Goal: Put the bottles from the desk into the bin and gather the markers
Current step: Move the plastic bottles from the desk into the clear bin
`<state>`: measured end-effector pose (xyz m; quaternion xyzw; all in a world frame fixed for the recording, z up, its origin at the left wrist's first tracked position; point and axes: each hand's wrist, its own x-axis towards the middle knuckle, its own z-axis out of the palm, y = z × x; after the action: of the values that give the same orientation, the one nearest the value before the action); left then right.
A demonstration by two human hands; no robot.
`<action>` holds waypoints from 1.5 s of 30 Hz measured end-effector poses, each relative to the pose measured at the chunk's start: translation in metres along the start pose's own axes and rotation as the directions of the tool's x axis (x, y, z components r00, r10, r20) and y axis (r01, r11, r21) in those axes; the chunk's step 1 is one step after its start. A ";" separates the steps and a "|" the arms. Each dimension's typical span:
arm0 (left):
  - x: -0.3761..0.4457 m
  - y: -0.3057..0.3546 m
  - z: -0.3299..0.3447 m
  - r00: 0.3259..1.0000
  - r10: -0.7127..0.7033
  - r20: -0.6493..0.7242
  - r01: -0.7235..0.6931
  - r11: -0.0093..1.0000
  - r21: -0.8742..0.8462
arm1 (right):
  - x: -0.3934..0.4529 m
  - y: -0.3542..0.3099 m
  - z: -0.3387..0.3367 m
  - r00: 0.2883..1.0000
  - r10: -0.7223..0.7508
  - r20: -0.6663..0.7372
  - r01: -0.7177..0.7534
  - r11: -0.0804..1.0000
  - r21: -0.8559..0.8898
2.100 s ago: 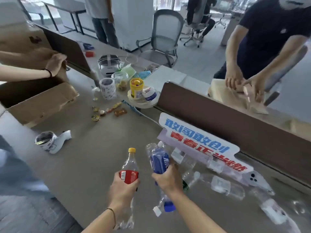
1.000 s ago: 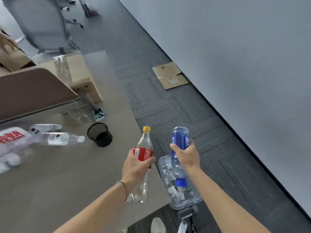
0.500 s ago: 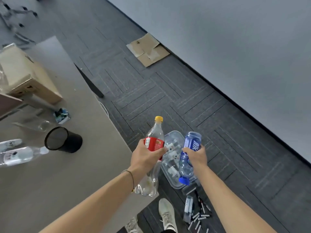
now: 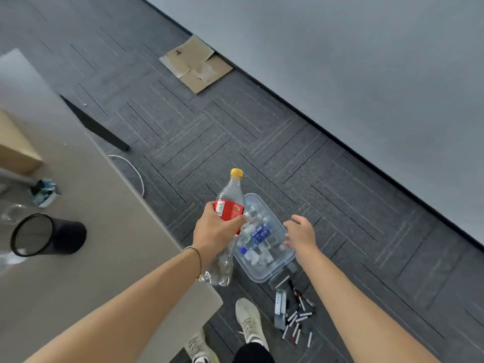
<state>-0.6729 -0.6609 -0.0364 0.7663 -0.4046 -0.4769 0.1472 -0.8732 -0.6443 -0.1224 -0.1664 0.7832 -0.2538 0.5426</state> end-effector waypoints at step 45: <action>-0.129 -0.082 -0.194 0.916 -0.076 -0.395 0.025 0.991 -0.131 | -0.233 -0.099 0.191 0.605 -0.442 0.662 0.746 0.606 -0.277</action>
<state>-0.4974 -0.5421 0.0900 0.8471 -0.3160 -0.3382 0.2611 -0.6136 -0.6414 0.0592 -0.6341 0.5299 -0.1440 0.5443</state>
